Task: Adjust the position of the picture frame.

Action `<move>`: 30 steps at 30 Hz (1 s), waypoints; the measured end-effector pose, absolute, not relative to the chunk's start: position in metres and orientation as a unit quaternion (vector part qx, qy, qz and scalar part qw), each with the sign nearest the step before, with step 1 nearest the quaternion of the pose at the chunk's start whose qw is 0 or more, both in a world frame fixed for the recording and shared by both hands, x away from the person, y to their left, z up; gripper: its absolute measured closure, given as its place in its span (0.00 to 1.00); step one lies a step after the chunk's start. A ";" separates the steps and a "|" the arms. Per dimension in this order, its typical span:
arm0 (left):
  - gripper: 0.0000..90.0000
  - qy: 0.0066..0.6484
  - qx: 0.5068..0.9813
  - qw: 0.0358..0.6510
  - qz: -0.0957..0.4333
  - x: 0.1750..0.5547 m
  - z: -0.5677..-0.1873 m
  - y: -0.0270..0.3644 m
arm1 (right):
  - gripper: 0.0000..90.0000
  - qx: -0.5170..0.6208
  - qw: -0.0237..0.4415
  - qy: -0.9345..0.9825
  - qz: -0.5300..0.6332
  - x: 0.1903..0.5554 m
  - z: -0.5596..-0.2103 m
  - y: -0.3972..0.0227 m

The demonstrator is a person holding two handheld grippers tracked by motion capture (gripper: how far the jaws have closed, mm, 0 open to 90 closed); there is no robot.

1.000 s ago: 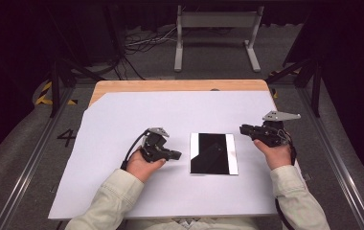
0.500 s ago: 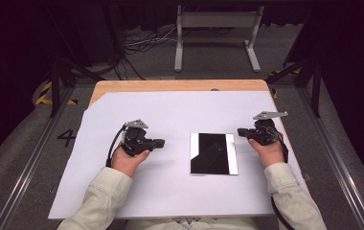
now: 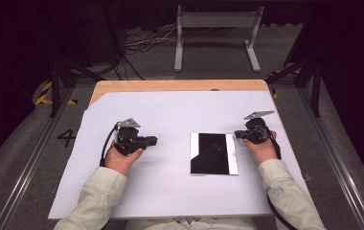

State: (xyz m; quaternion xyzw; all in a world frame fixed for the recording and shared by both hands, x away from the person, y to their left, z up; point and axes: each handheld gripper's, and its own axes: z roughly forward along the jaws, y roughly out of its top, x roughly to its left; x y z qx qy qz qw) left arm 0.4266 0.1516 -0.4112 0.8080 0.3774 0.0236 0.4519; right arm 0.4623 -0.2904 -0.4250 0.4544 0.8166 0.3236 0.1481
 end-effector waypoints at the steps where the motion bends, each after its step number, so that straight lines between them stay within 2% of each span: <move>1: 0.92 0.378 0.807 0.452 0.027 0.427 -0.411 0.153 | 1.00 0.455 0.147 0.817 0.322 0.463 -0.426 -0.290; 15: 0.90 0.385 0.804 0.453 0.027 0.429 -0.414 0.156 | 1.00 0.454 0.137 0.824 0.309 0.472 -0.429 -0.276; 30: 0.90 0.383 0.807 0.449 0.023 0.430 -0.417 0.155 | 1.00 0.400 0.123 0.853 0.311 0.479 -0.430 -0.225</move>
